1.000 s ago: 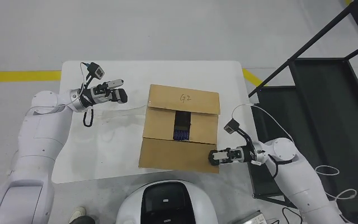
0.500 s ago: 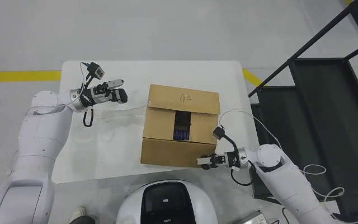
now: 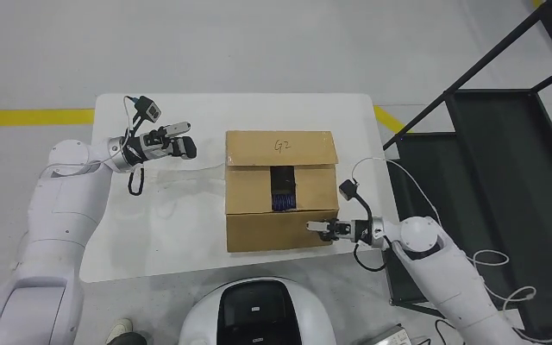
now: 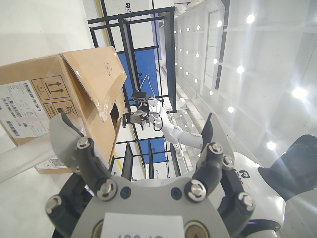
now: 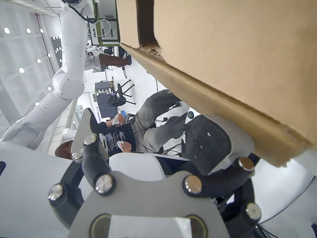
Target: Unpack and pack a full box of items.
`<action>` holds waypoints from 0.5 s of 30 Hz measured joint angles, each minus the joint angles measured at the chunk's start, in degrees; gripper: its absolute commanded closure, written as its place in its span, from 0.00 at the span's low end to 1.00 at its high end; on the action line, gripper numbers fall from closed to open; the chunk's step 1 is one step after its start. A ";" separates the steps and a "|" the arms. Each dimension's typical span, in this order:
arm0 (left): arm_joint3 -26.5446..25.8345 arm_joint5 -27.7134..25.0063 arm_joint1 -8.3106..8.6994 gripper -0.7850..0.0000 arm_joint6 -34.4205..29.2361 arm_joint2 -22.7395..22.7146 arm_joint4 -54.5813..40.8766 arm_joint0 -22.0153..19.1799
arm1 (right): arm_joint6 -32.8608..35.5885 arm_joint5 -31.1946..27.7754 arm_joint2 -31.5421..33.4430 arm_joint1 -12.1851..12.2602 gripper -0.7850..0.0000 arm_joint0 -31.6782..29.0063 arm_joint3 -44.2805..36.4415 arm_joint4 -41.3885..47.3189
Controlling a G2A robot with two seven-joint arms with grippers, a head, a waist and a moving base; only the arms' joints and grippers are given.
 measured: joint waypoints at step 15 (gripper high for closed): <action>-11.50 4.11 -0.11 0.00 0.26 1.29 -1.93 4.64 | 4.76 7.11 11.11 1.61 0.00 -4.30 -6.61 14.56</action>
